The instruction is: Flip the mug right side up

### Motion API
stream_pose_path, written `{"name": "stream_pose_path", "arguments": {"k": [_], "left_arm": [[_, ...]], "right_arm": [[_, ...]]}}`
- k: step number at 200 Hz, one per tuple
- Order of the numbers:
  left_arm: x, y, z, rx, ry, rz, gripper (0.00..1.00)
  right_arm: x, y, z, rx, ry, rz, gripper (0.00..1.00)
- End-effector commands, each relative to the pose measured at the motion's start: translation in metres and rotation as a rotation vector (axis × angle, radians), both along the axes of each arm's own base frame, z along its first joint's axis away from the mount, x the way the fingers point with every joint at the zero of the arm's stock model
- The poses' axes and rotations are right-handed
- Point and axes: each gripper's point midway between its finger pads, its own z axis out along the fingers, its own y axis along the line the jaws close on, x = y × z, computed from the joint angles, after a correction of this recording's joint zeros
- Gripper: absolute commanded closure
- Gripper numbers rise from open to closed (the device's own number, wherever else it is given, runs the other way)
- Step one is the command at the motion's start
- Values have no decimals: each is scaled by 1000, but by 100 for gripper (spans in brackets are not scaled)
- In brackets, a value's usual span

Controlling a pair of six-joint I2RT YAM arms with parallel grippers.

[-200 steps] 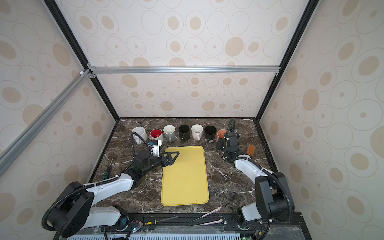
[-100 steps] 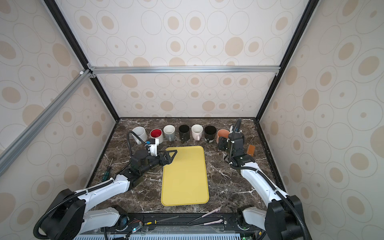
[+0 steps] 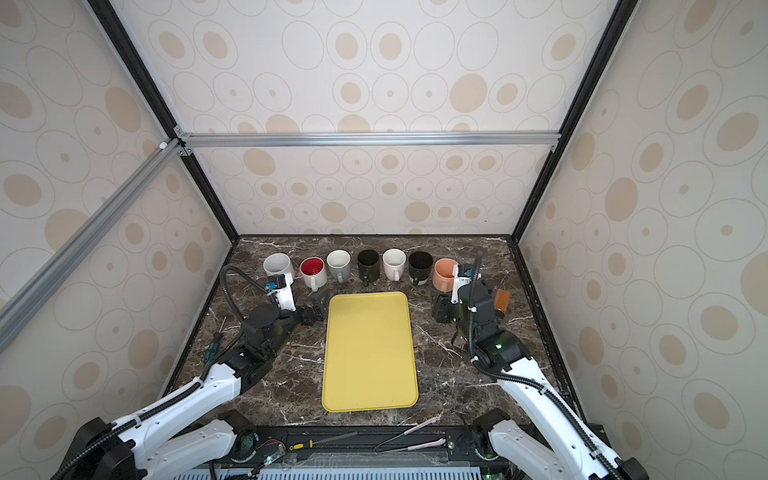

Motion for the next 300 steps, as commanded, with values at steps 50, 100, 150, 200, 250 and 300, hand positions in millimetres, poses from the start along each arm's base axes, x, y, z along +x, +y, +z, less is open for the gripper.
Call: {"name": "stream_pose_path", "arguments": {"k": [50,100,150,200,250,300], "left_arm": [[-5,71,10,185,-172,340,0],[-2,116,3,352,-197,531,0],[-15,206,-28,379,-140,776,0],[3,208,-73,421,-86,693,0],[12,180,-58,330,-205,485,0],[37,172,-97,355,-109,400,0]], "right_arm": [[-31,-3,-2,-100,27,43,38],[-37,-6,-27,-115,60,43,38],[-36,-3,-41,-112,86,48,38],[-21,0,-52,-127,81,27,37],[-1,-12,-54,-214,83,-67,35],[34,-48,-49,-363,-51,-275,30]]}}
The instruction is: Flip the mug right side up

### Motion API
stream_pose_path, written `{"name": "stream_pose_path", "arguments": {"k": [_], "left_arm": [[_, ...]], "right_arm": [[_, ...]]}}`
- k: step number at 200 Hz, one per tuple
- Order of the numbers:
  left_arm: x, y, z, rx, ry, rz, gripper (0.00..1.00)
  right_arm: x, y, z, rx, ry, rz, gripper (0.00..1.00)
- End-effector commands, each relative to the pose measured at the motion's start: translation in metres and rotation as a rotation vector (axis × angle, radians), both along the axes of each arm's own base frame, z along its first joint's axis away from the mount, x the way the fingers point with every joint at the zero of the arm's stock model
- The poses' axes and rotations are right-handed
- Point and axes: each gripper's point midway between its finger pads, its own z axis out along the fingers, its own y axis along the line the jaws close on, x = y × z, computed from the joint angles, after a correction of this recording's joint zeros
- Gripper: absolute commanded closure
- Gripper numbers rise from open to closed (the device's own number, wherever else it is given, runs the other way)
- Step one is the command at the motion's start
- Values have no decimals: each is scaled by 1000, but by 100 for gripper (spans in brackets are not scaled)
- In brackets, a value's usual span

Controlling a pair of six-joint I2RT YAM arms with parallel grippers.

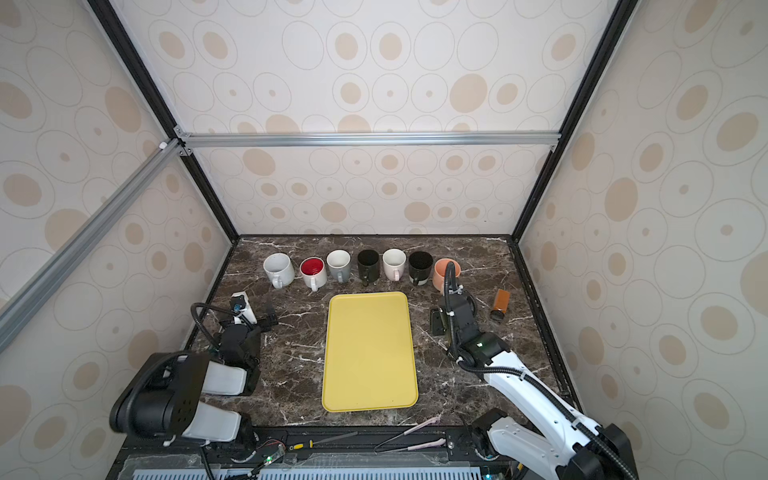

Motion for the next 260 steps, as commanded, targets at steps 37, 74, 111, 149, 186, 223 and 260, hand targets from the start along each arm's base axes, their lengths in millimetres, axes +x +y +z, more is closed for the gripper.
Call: {"name": "stream_pose_path", "arguments": {"k": [37,74,111,149,186,223,260], "left_arm": [[22,-20,7,9,-10,-134,0],[24,-18,6,9,-7,-120,0],[24,-18,6,9,-5,-122,0],[24,-19,6,10,-6,-124,0],[24,-19,6,10,-5,-122,0],[24,-19,6,10,-6,-121,0],[24,-19,6,13,-5,-122,0]], "right_arm": [[46,-74,-15,-76,-172,-293,19],[73,-99,-34,-227,-140,-355,16],[85,-112,-68,-205,-196,-346,14],[87,-108,-82,-86,-119,-238,12],[86,-104,-83,-83,-131,-210,2],[84,-101,-82,-89,-159,-197,2],[84,-101,-83,-86,-156,-198,2]]}}
